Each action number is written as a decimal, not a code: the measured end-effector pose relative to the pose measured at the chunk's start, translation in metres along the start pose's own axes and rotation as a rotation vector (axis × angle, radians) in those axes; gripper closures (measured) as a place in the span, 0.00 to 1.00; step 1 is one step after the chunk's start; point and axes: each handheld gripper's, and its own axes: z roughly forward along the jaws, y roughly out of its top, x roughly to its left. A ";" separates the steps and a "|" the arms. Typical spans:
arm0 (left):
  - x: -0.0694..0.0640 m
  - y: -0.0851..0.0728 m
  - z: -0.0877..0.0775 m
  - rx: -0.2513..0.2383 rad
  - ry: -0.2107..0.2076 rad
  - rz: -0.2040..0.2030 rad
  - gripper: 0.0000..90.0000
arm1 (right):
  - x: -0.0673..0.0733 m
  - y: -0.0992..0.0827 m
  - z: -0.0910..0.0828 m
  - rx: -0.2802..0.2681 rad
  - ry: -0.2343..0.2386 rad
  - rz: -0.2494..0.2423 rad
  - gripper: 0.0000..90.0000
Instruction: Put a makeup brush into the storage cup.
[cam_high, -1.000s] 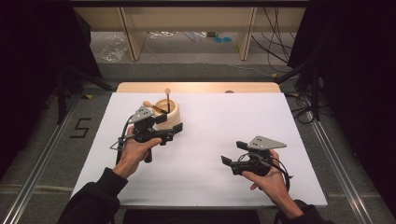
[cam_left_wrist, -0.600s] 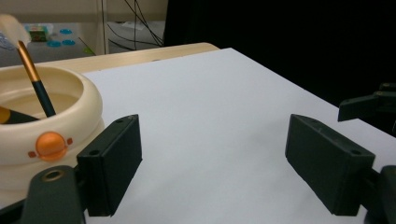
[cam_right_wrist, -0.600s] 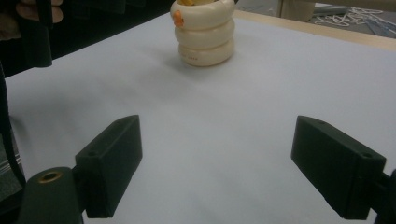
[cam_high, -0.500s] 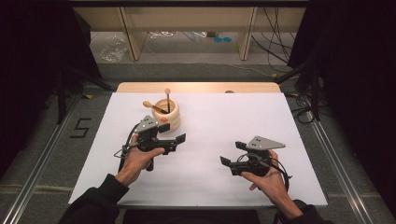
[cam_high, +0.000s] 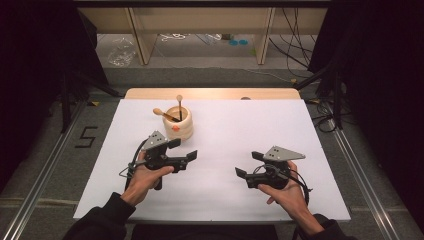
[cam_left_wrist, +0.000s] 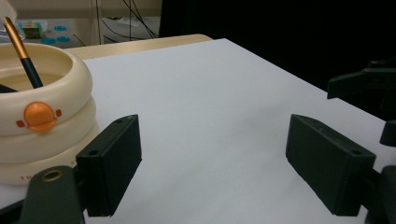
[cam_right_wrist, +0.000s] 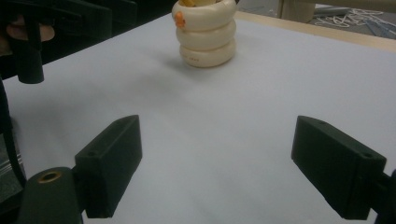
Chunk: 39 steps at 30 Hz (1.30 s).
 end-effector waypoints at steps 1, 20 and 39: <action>0.000 -0.001 -0.002 0.003 -0.004 0.023 0.20 | 0.000 0.000 0.000 0.000 -0.002 0.001 0.19; -0.018 -0.023 -0.018 0.016 -0.008 0.122 0.20 | -0.001 0.000 0.000 -0.028 -0.005 0.014 0.18; -0.018 -0.029 -0.028 -0.027 0.026 0.103 0.19 | 0.000 0.000 -0.002 -0.048 -0.014 0.003 0.18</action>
